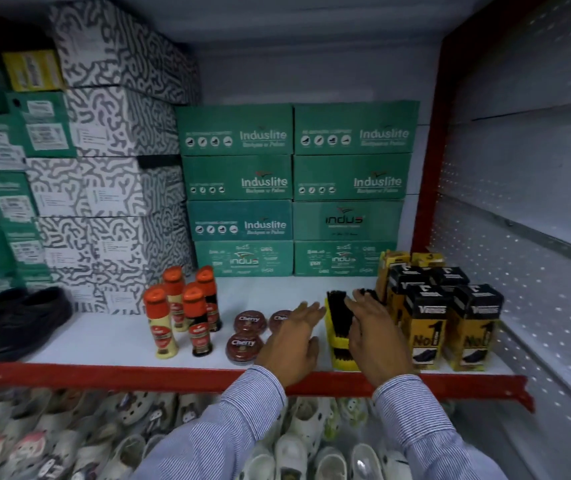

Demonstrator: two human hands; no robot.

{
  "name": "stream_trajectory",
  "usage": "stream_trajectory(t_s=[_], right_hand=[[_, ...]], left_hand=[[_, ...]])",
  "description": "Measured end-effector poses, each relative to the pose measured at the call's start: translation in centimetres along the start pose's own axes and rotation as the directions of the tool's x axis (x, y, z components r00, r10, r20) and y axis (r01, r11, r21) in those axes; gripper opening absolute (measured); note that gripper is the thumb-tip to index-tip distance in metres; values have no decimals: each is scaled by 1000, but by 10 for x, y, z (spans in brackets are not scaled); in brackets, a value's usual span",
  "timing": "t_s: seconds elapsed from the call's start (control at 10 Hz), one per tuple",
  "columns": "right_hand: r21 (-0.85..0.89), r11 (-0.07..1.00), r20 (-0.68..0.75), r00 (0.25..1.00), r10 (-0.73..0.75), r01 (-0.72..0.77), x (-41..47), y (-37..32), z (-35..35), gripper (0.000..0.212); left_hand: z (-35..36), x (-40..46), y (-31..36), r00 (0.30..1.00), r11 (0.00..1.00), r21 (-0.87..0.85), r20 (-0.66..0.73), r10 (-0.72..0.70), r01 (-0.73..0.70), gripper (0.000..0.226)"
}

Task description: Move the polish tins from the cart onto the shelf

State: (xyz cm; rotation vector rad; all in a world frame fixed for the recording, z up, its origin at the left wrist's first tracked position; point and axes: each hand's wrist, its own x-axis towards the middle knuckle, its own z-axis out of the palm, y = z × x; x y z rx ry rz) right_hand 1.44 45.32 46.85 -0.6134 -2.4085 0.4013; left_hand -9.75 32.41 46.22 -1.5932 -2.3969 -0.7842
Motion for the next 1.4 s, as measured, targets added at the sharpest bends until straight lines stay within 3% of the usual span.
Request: stream_trajectory(t_s=[0.2,0.6,0.7,0.8,0.9,1.0,1.1,1.4], right_hand=[[-56,998,107,994,23,-17,-20,34,-6,59],[-89,993,100,993,-63,72,-21,43,3,60],[-80,990,48,992,-116,120,-24,41,-2,60],[-90,978,-140,970,-200,189,-30,35,-22,59],[-175,960,-338,902,-268,220,-30,42,-47,60],[-208,975,-429,889,-159,74,-23,62,-67,59],[-219,973,-411,911,-21,-76,-16,96,-71,59],[-236,965,-337,941,28,-113,-13,126,-69,59]], left_hand=[[22,10,30,989,995,2,110,102,-103,78],[24,3,30,986,984,133,139,96,-114,79],[23,2,33,982,967,212,150,112,-143,79],[24,1,42,988,939,308,66,137,-151,83],[31,9,58,979,902,397,-40,201,-169,84],[38,26,84,957,894,398,-106,269,-207,78],[46,40,110,946,888,384,-98,310,-252,73],[64,52,127,955,897,354,-31,294,-265,79]])
